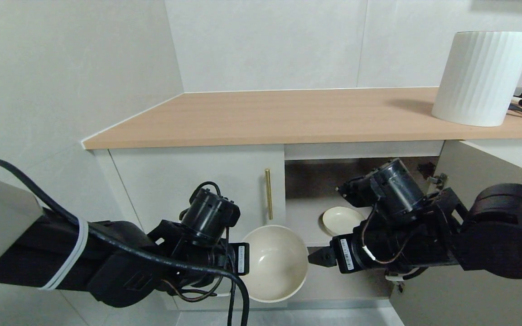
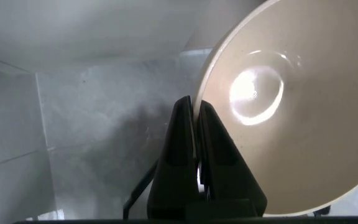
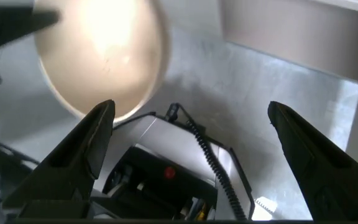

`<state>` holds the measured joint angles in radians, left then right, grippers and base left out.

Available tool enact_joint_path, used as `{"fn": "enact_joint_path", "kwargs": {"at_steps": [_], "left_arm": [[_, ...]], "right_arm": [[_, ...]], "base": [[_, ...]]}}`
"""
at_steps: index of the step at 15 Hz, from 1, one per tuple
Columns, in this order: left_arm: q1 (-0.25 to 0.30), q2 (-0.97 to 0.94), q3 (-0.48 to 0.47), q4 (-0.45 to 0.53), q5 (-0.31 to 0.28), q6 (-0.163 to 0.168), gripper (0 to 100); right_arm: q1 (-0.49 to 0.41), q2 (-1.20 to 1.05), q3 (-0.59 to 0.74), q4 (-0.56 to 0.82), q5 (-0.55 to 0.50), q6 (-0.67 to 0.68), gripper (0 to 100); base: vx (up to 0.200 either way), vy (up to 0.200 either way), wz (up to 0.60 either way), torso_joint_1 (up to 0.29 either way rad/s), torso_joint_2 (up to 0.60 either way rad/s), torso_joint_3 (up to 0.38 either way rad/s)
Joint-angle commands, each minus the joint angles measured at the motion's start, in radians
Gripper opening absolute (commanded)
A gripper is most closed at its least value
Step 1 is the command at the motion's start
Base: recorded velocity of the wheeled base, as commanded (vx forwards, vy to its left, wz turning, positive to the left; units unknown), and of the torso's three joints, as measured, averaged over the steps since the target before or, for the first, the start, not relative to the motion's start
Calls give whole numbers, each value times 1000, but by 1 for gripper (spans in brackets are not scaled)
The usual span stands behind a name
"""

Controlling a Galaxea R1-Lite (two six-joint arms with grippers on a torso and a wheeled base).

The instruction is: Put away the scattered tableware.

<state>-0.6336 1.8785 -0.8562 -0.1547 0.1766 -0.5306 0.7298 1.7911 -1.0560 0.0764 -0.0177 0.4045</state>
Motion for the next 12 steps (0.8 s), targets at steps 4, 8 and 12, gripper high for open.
{"fn": "enact_joint_path", "kwargs": {"at_steps": [4, 8, 12], "left_arm": [[-17, -30, 3, 0, 0, -2, 0], [-26, -27, 6, 0, 0, 0, 0], [-28, -25, 6, 0, 0, 0, 0]], "right_arm": [[26, 99, -9, -76, -47, 13, 100], [25, 126, -12, -121, -77, 37, 100], [25, 128, -9, -122, -76, 37, 0]], "base": [[0, 0, 0, 0, 0, 0], [0, 0, 0, 0, 0, 0], [0, 0, 0, 0, 0, 0]]}}
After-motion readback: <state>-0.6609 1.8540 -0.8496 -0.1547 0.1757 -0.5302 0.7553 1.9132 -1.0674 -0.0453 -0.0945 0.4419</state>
